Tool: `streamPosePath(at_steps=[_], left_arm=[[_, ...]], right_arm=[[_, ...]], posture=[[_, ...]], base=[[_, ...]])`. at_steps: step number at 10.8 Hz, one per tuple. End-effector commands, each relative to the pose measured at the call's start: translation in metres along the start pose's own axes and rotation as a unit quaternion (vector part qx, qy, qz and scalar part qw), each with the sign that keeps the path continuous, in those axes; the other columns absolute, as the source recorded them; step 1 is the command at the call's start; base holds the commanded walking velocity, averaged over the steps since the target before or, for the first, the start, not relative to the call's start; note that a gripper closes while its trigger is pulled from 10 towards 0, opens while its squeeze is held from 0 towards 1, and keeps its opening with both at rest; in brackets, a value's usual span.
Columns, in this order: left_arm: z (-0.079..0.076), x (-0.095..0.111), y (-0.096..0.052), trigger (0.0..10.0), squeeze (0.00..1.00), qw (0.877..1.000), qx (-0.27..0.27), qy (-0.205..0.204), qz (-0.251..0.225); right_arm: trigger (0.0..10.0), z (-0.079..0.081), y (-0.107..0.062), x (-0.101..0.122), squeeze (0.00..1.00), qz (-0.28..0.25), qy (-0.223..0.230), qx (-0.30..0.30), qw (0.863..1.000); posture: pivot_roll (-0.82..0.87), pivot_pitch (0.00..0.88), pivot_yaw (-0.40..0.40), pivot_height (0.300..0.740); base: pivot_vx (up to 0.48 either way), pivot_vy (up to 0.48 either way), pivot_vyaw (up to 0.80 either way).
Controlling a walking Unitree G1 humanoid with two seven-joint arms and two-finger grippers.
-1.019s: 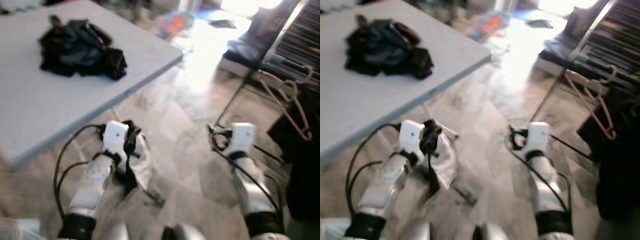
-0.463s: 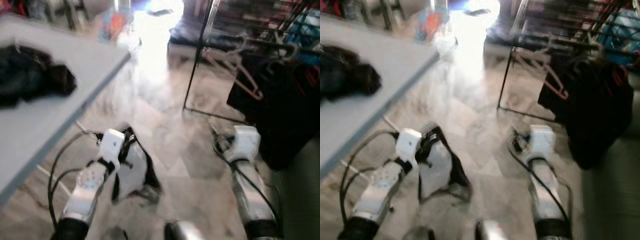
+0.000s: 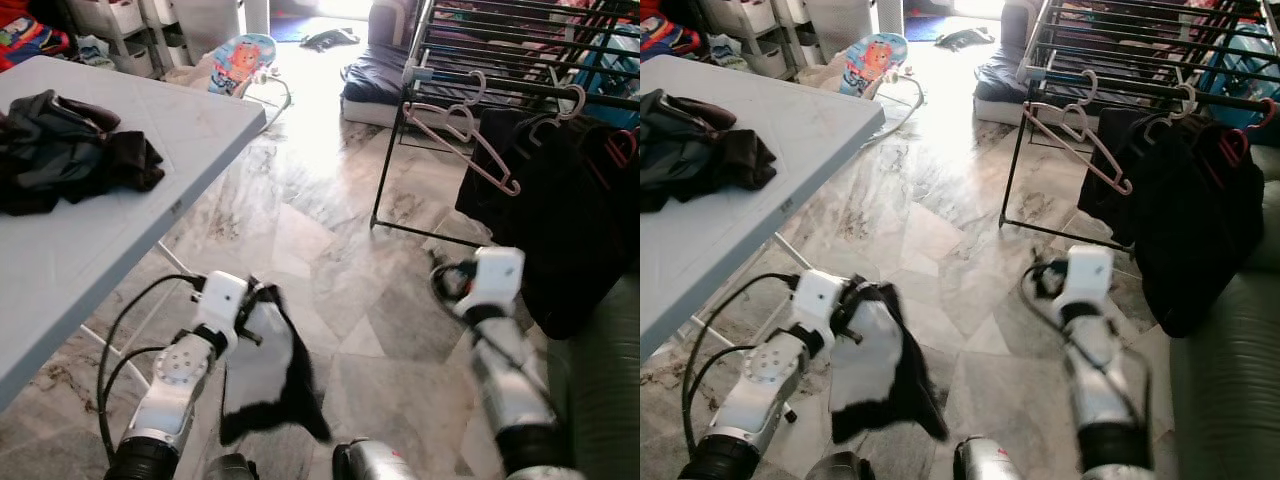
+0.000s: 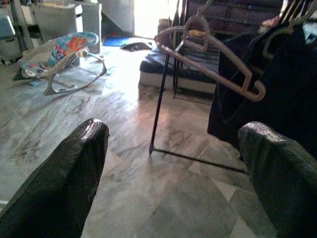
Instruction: Hang hanger
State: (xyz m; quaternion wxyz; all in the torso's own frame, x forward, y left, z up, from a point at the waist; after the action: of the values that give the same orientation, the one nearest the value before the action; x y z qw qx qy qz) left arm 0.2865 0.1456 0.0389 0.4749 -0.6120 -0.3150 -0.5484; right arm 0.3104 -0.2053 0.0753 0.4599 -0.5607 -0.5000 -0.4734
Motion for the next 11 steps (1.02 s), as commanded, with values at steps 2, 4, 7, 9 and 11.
streamPosePath(at_steps=[2, 4, 7, 9, 11], left_arm=[[0.001, 0.003, -0.001, 10.0, 0.00, 1.000, 0.000, -0.004, -0.014], [-0.001, 0.000, -0.001, 10.0, 0.00, 1.000, 0.002, -0.009, -0.012], [-0.006, 0.001, 0.003, 10.0, 0.00, 1.000, 0.001, -0.017, -0.016], [-0.011, 0.002, 0.004, 10.0, 0.00, 1.000, -0.009, -0.010, -0.019], [-0.013, 0.002, 0.003, 10.0, 0.00, 1.000, -0.019, 0.002, -0.019]], right_arm=[[10.0, 0.002, 0.000, -0.005, 0.00, 0.010, -0.007, 0.009, 1.000], [10.0, 0.007, -0.002, -0.010, 0.00, 0.016, -0.013, 0.018, 1.000], [10.0, 0.011, 0.003, -0.009, 0.00, 0.014, -0.017, 0.031, 0.999], [10.0, 0.011, 0.006, -0.007, 0.00, 0.013, -0.018, 0.030, 0.999], [10.0, 0.015, 0.005, -0.008, 0.00, 0.013, -0.017, 0.035, 0.999]], posture=[[-0.02, 0.000, -0.022, 0.740], [-0.02, 0.000, -0.037, 0.740], [-0.03, 0.000, -0.046, 0.740], [-0.03, 0.000, -0.049, 0.740], [-0.03, 0.000, -0.049, 0.740]], base=[[0.137, 0.000, -0.66], [0.296, 0.000, -0.32], [0.388, 0.268, 0.00], [0.394, 0.270, 0.00], [0.429, 0.000, -0.80]])
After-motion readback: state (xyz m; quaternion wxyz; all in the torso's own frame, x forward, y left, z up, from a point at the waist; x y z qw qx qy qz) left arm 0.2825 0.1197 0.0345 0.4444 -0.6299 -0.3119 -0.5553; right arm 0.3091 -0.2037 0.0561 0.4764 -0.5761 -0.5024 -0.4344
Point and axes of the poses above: a point about 5 cm out from each wrist's last joint towards the gripper, its own y axis pointing out of the wrist towards the gripper, its own x axis along the axis of the wrist's last joint, z = x × y, the point moved 2 cm from there along y, pointing out of the wrist towards the gripper, and after that the axes turned 3 degrees about -y, right-handed, at the moved point
